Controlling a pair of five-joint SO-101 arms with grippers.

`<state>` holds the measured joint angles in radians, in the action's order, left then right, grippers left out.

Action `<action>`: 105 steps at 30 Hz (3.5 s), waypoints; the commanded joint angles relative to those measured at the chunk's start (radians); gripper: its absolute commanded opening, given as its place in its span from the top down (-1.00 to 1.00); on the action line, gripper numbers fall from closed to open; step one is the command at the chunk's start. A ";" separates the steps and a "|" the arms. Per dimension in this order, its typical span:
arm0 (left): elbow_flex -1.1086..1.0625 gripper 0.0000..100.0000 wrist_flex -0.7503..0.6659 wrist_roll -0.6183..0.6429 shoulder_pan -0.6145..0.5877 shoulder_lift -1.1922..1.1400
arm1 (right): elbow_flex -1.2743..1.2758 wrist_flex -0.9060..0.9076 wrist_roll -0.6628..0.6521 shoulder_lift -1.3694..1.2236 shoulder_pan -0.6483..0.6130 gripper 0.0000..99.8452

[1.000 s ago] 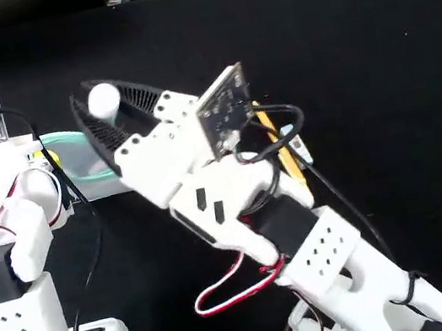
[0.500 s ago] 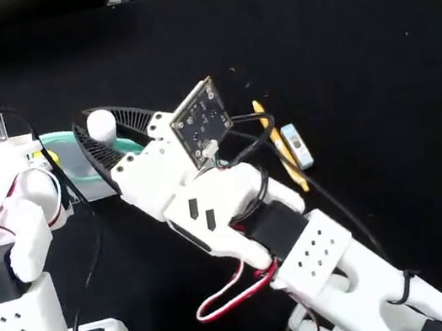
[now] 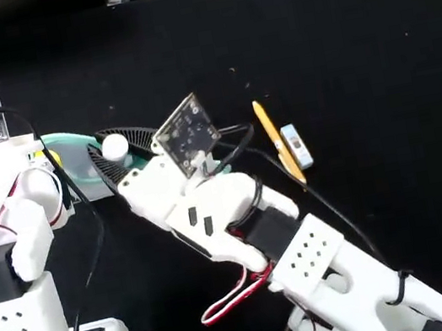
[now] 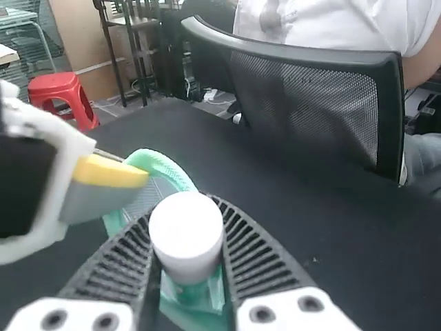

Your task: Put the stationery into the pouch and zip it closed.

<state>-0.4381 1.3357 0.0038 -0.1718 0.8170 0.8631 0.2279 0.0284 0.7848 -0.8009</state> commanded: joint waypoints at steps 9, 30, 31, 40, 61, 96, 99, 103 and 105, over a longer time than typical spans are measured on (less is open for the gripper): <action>-0.104 0.94 0.009 -0.006 -0.008 -0.041 | -0.088 0.120 -0.118 0.015 -0.034 0.58; -0.107 0.94 0.009 -0.006 -0.007 -0.043 | -0.349 0.703 -0.117 0.306 0.486 0.58; -0.107 0.94 0.009 -0.005 -0.007 -0.043 | -0.300 0.709 -0.117 0.291 0.525 0.58; -0.107 0.94 0.009 -0.005 -0.008 -0.051 | 0.044 0.431 -0.115 -0.160 0.681 0.58; -0.176 0.94 -0.061 -0.006 -0.007 -0.043 | -0.005 0.038 -0.126 -0.680 0.680 0.58; -0.177 0.94 -0.061 -0.006 -0.007 -0.043 | -0.297 0.273 -0.126 -0.901 0.721 0.67; -0.177 0.94 -0.061 -0.006 -0.007 -0.043 | -0.380 0.353 -0.126 -0.963 0.721 0.69; -0.177 0.94 -0.061 -0.006 -0.007 -0.043 | -0.446 0.419 -0.126 -1.006 0.723 0.69; -0.177 0.94 -0.061 -0.006 -0.007 -0.043 | -0.458 0.433 -0.126 -1.020 0.721 0.71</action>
<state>-0.4902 1.2605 0.0038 -0.1734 0.8186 0.4549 0.6314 -0.1005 -0.2279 -0.0859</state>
